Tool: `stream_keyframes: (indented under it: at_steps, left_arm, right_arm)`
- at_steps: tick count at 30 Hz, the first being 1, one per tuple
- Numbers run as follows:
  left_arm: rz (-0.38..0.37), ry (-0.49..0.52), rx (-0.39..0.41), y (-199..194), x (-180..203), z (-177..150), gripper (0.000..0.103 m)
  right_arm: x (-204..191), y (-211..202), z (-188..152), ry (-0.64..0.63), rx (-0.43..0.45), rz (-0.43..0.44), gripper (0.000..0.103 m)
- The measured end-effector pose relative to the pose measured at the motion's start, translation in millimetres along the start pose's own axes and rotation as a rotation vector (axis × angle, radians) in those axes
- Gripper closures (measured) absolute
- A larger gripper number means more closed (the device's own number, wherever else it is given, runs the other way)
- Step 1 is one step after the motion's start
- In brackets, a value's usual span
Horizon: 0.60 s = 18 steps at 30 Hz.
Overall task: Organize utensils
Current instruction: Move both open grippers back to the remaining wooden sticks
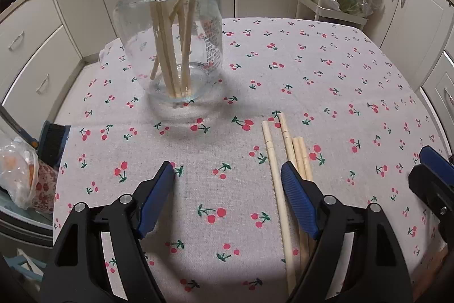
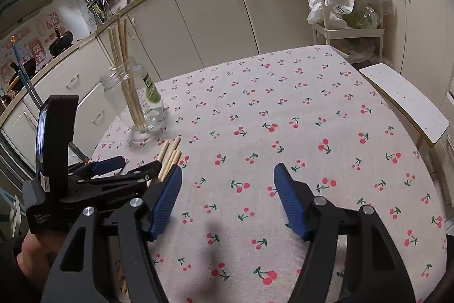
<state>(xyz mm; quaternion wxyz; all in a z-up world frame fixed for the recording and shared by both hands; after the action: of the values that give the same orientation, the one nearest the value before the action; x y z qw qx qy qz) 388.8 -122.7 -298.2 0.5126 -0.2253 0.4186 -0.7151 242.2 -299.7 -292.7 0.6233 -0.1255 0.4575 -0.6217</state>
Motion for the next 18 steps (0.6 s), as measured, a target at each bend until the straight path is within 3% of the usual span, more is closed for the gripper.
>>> stream_keyframes:
  at_steps: [2, 4, 6, 18]
  left_arm:
    - [0.003, -0.005, 0.000, 1, 0, 2, 0.030]
    - [0.002, 0.004, -0.001, 0, 0, 4, 0.043]
    - [-0.001, 0.009, -0.008, -2, -2, 3, 0.049]
    - [0.005, -0.021, -0.004, -10, -29, -12, 0.050]
  right_arm:
    - [-5, 2, -1, -0.024, -0.013, -0.001, 0.037]
    - [-12, 7, -4, -0.054, -0.045, 0.001, 0.037]
    - [-20, 13, -9, -0.081, -0.080, 0.009, 0.038]
    - [-53, 55, -17, -0.241, -0.204, -0.052, 0.038]
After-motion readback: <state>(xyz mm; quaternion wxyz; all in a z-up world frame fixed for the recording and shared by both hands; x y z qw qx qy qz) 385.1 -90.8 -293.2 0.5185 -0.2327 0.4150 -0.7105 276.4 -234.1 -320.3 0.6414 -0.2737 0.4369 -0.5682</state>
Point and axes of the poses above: each gripper's, at about its wrist camera, not at the fingertips, and y roughly the way its jaws point, x to its right, z to its top, the point moved 2 cm from there along y, roughly the way its jaws point, and after that the axes turned 9 degrees about y, right-handed, at the moved point
